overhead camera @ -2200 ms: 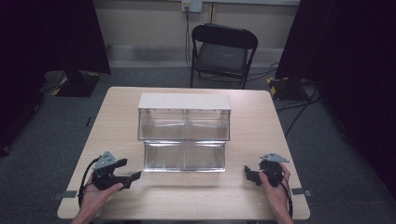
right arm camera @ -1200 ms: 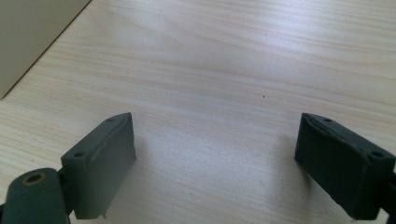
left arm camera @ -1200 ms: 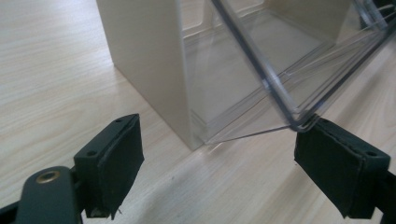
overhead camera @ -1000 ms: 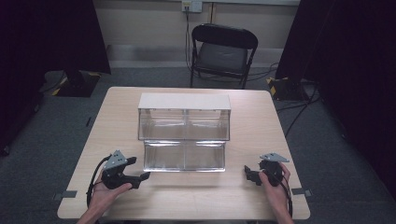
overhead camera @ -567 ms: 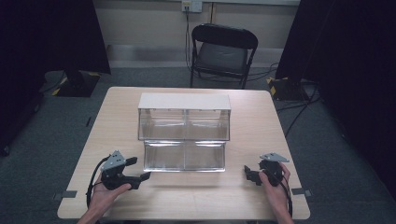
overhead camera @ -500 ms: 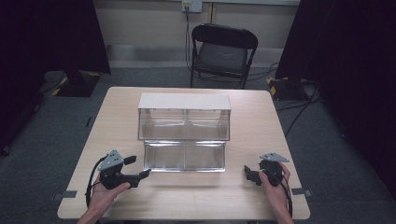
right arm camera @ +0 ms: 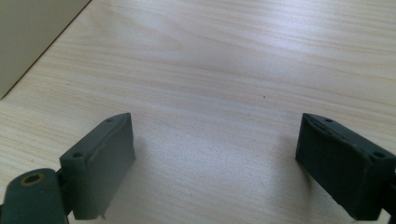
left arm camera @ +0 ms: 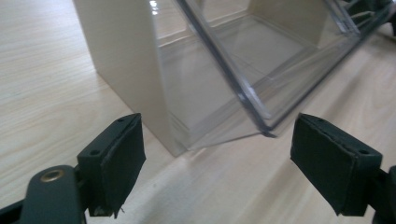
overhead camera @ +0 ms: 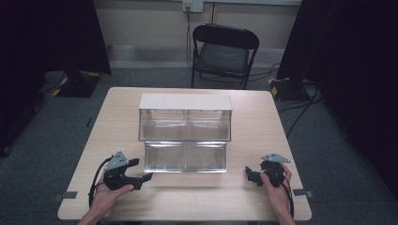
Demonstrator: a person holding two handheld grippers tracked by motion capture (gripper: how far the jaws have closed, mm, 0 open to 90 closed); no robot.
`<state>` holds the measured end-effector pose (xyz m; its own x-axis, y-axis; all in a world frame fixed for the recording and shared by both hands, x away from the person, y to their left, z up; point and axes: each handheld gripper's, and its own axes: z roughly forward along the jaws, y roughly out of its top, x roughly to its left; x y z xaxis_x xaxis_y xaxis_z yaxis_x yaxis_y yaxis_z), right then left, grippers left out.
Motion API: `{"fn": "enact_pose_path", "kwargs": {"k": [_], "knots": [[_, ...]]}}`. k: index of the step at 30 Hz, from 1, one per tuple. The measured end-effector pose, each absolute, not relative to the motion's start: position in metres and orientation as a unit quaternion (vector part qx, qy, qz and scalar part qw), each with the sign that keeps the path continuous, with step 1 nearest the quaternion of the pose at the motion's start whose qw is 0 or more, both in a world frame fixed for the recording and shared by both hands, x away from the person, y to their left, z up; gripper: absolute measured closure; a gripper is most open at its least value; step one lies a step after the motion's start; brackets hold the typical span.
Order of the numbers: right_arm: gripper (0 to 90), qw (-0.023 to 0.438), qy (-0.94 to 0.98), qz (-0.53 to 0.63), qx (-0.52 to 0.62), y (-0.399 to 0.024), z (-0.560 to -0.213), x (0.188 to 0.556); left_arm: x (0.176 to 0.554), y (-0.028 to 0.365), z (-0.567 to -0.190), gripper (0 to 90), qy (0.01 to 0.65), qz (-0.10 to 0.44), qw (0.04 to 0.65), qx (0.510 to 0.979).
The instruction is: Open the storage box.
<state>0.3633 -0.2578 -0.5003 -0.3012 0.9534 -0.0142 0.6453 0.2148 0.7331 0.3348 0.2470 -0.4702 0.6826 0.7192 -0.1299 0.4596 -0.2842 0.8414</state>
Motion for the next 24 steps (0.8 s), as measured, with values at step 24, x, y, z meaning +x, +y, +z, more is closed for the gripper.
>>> {"fn": "enact_pose_path", "kwargs": {"k": [24], "knots": [[10.9, 0.242, 0.741, 0.319, 0.539, -0.2578, -0.5003, 0.3634, 0.3323, 0.2462, -0.4679, 18.4, 0.36, 0.139, 0.475, 0.791]]}}
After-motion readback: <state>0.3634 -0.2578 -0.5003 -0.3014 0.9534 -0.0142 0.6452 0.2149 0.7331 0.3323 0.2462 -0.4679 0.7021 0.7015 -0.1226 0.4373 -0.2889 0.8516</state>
